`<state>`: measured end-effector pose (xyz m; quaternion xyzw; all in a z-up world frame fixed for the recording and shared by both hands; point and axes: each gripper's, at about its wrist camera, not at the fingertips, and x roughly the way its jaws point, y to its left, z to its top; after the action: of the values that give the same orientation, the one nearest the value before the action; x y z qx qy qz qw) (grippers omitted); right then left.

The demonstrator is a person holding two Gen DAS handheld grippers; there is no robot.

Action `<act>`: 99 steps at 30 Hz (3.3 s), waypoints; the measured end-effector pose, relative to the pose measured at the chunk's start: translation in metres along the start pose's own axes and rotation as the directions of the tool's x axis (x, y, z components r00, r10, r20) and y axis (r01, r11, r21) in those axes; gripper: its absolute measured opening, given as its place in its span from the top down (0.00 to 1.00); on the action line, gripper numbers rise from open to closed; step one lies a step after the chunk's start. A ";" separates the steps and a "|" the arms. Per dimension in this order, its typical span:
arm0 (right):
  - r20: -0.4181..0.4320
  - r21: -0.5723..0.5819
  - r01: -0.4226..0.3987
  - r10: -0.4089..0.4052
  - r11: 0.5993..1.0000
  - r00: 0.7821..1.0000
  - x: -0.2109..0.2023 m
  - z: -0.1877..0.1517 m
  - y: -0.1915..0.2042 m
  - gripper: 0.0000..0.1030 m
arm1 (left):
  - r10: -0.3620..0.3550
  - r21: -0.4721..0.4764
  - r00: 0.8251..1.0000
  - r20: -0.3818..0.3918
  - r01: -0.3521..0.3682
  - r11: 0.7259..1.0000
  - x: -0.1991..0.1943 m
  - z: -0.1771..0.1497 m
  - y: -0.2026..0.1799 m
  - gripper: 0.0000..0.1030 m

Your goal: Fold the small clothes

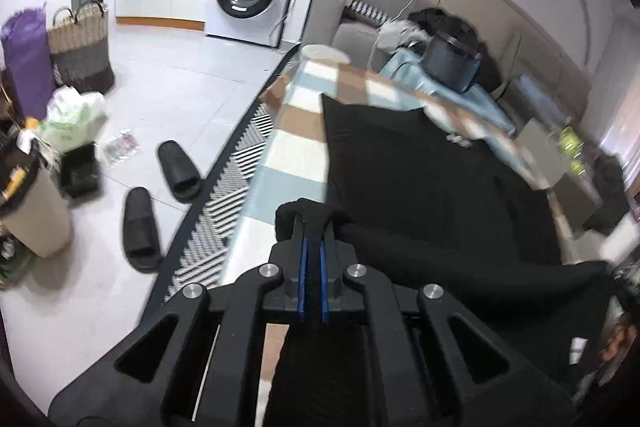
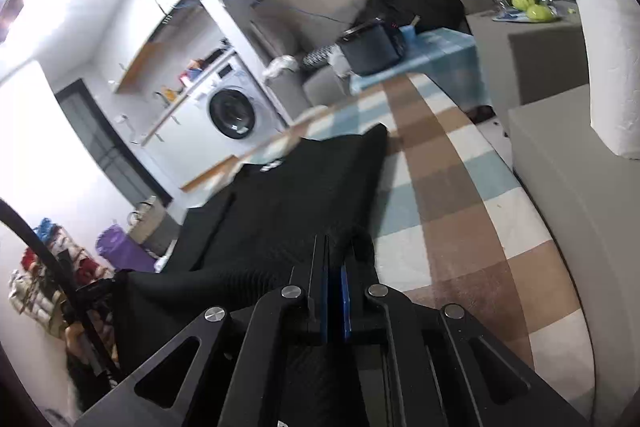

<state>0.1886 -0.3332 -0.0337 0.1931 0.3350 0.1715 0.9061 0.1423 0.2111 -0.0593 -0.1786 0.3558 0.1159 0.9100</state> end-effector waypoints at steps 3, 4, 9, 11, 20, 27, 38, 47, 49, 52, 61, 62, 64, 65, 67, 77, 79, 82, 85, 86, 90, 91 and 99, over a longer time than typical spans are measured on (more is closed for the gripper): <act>-0.061 0.006 0.054 -0.054 0.999 0.997 0.017 0.001 -0.006 0.88 | -0.006 -0.037 0.999 -0.053 0.004 0.999 0.019 -0.001 0.003 0.97; -0.086 0.003 0.082 -0.081 0.997 0.993 0.021 0.000 -0.009 0.83 | -0.014 -0.047 0.998 -0.054 0.012 0.999 0.022 -0.002 0.003 0.96; -0.132 0.047 0.055 -0.049 0.997 0.990 0.027 -0.007 -0.028 0.44 | 0.005 -0.109 0.999 -0.047 -0.010 0.994 0.029 -0.004 0.015 0.48; -0.169 0.062 0.039 -0.028 0.997 0.985 0.035 -0.009 -0.031 0.44 | -0.026 -0.117 0.998 -0.064 0.019 0.993 0.035 -0.004 0.017 0.48; -0.238 -0.009 0.028 -0.029 1.000 0.971 0.076 -0.008 -0.008 0.57 | -0.063 -0.052 0.985 -0.162 0.055 0.997 0.082 -0.007 -0.019 0.48; -0.228 -0.019 0.072 -0.075 0.997 0.971 0.088 0.005 -0.008 0.67 | -0.046 0.076 0.983 -0.178 0.060 0.995 0.088 -0.020 -0.057 0.68; -0.248 -0.011 0.070 -0.070 0.998 0.966 0.094 0.005 -0.013 0.70 | -0.087 0.041 0.978 -0.190 0.097 0.994 0.087 -0.022 -0.046 0.71; -0.238 -0.016 0.099 -0.100 0.995 0.966 0.097 0.008 -0.019 0.82 | -0.120 0.046 0.972 -0.204 0.132 0.990 0.075 -0.036 -0.048 0.72; -0.250 -0.027 0.096 -0.100 0.995 0.963 0.097 0.006 -0.018 0.82 | -0.117 0.047 0.972 -0.204 0.129 0.991 0.073 -0.037 -0.047 0.72; -0.269 -0.045 0.111 -0.119 0.993 0.956 0.096 0.001 -0.015 0.83 | -0.102 0.069 0.974 -0.203 0.118 0.991 0.068 -0.043 -0.051 0.72; -0.270 -0.022 0.094 -0.097 0.995 0.958 0.073 -0.008 -0.022 0.70 | -0.095 0.035 0.979 -0.179 0.103 0.994 0.044 -0.058 -0.035 0.66; -0.261 -0.009 0.090 -0.089 0.996 0.961 0.066 -0.008 -0.024 0.62 | -0.095 0.023 0.980 -0.173 0.100 0.995 0.039 -0.058 -0.032 0.63; -0.227 -0.002 0.069 -0.068 0.998 0.972 0.049 -0.008 -0.025 0.57 | -0.100 0.015 0.985 -0.143 0.104 0.995 0.023 -0.059 -0.025 0.56; -0.210 -0.005 0.059 -0.059 0.998 0.976 0.040 -0.009 -0.025 0.56 | -0.099 0.018 0.987 -0.128 0.102 0.995 0.015 -0.061 -0.023 0.48; -0.177 -0.011 0.045 -0.046 0.999 0.983 0.016 -0.015 -0.026 0.50 | -0.093 0.029 0.991 -0.098 0.096 0.995 -0.002 -0.067 -0.020 0.39; -0.201 -0.015 0.024 -0.027 1.000 0.979 -0.039 -0.064 -0.040 0.45 | -0.065 0.045 0.985 -0.159 0.073 0.996 -0.020 -0.108 -0.010 0.39; -0.217 -0.034 0.030 -0.037 0.999 0.976 -0.038 -0.070 -0.039 0.45 | -0.077 0.026 0.984 -0.161 0.082 0.996 -0.019 -0.110 -0.008 0.40; -0.222 -0.050 0.019 -0.029 0.999 0.975 -0.033 -0.074 -0.035 0.45 | -0.079 0.003 0.985 -0.154 0.080 0.997 -0.019 -0.112 -0.005 0.65; -0.222 -0.063 0.005 -0.018 0.998 0.975 -0.022 -0.074 -0.031 0.46 | -0.075 -0.008 0.988 -0.133 0.074 0.997 -0.020 -0.111 -0.004 0.91; -0.222 -0.068 -0.005 -0.011 0.998 0.975 -0.018 -0.073 -0.029 0.51 | -0.078 -0.012 0.989 -0.122 0.077 0.997 -0.022 -0.110 -0.003 0.94; -0.211 -0.145 -0.046 0.015 0.988 0.977 -0.013 -0.071 -0.013 0.95 | -0.082 -0.020 0.995 -0.065 0.081 0.997 -0.035 -0.103 -0.004 0.97; -0.200 -0.166 -0.050 0.016 0.985 0.980 -0.013 -0.070 -0.009 0.95 | -0.082 -0.020 0.995 -0.052 0.081 0.997 -0.038 -0.100 -0.004 0.97; 0.018 -0.224 -0.052 0.057 0.973 0.998 -0.036 -0.013 0.011 0.96 | -0.104 -0.012 0.993 0.049 0.105 0.994 -0.047 -0.054 -0.013 0.98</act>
<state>0.1528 -0.3368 -0.0184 0.1010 0.2971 0.2305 0.9211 0.0799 0.1728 -0.0606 -0.2007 0.3229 0.0749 0.9219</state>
